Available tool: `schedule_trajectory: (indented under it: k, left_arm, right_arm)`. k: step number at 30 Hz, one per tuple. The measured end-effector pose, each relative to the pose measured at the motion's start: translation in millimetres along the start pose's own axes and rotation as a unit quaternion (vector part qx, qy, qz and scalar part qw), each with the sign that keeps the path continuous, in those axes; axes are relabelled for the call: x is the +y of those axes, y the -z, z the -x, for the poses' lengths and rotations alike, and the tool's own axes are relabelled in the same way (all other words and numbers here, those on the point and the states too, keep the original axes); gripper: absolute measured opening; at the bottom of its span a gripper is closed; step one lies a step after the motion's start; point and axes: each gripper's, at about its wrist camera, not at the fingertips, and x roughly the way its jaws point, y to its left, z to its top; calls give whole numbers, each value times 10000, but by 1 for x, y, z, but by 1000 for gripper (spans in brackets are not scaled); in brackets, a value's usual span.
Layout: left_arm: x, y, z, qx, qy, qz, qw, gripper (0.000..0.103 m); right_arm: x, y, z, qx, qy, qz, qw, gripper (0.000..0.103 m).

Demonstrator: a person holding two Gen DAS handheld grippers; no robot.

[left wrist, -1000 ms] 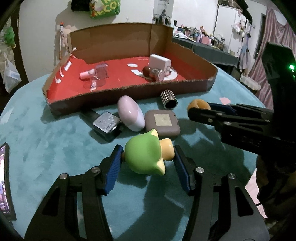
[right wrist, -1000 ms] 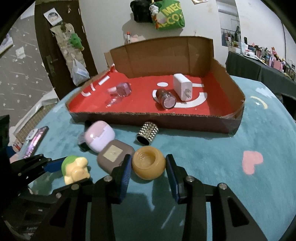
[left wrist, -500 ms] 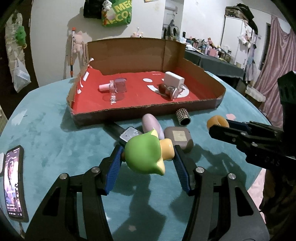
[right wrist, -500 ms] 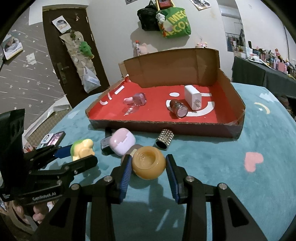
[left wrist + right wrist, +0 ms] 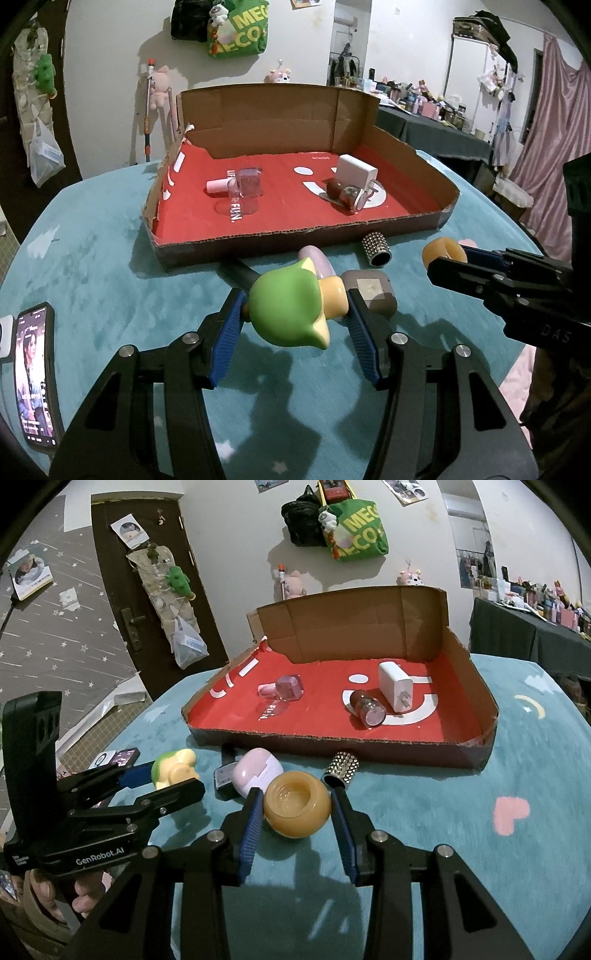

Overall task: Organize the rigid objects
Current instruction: 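Grasp and lift the green toy with the left tool while the right lifts the orange cup, then carry the green toy and orange cup with both tools into the box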

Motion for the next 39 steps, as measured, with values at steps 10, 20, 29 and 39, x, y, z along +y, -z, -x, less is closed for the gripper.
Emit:
schedule_trajectory:
  k: [10, 20, 29, 39]
  left_arm:
    - [4, -4, -4, 15, 11, 19, 10000, 53]
    - [7, -13, -11, 37, 30, 20, 10000, 53]
    - [10, -29, -20, 29, 24, 3, 10000, 53]
    - [11, -45, -33, 130, 52, -21, 9999, 53]
  right_arm:
    - [-4, -8, -6, 33, 28, -28, 10000, 40]
    - [-7, -13, -11, 47, 37, -25, 10000, 40]
    - [-10, -32, -19, 47, 46, 8, 10000, 40]
    - [-18, -48, -28, 53, 83, -2, 10000, 40]
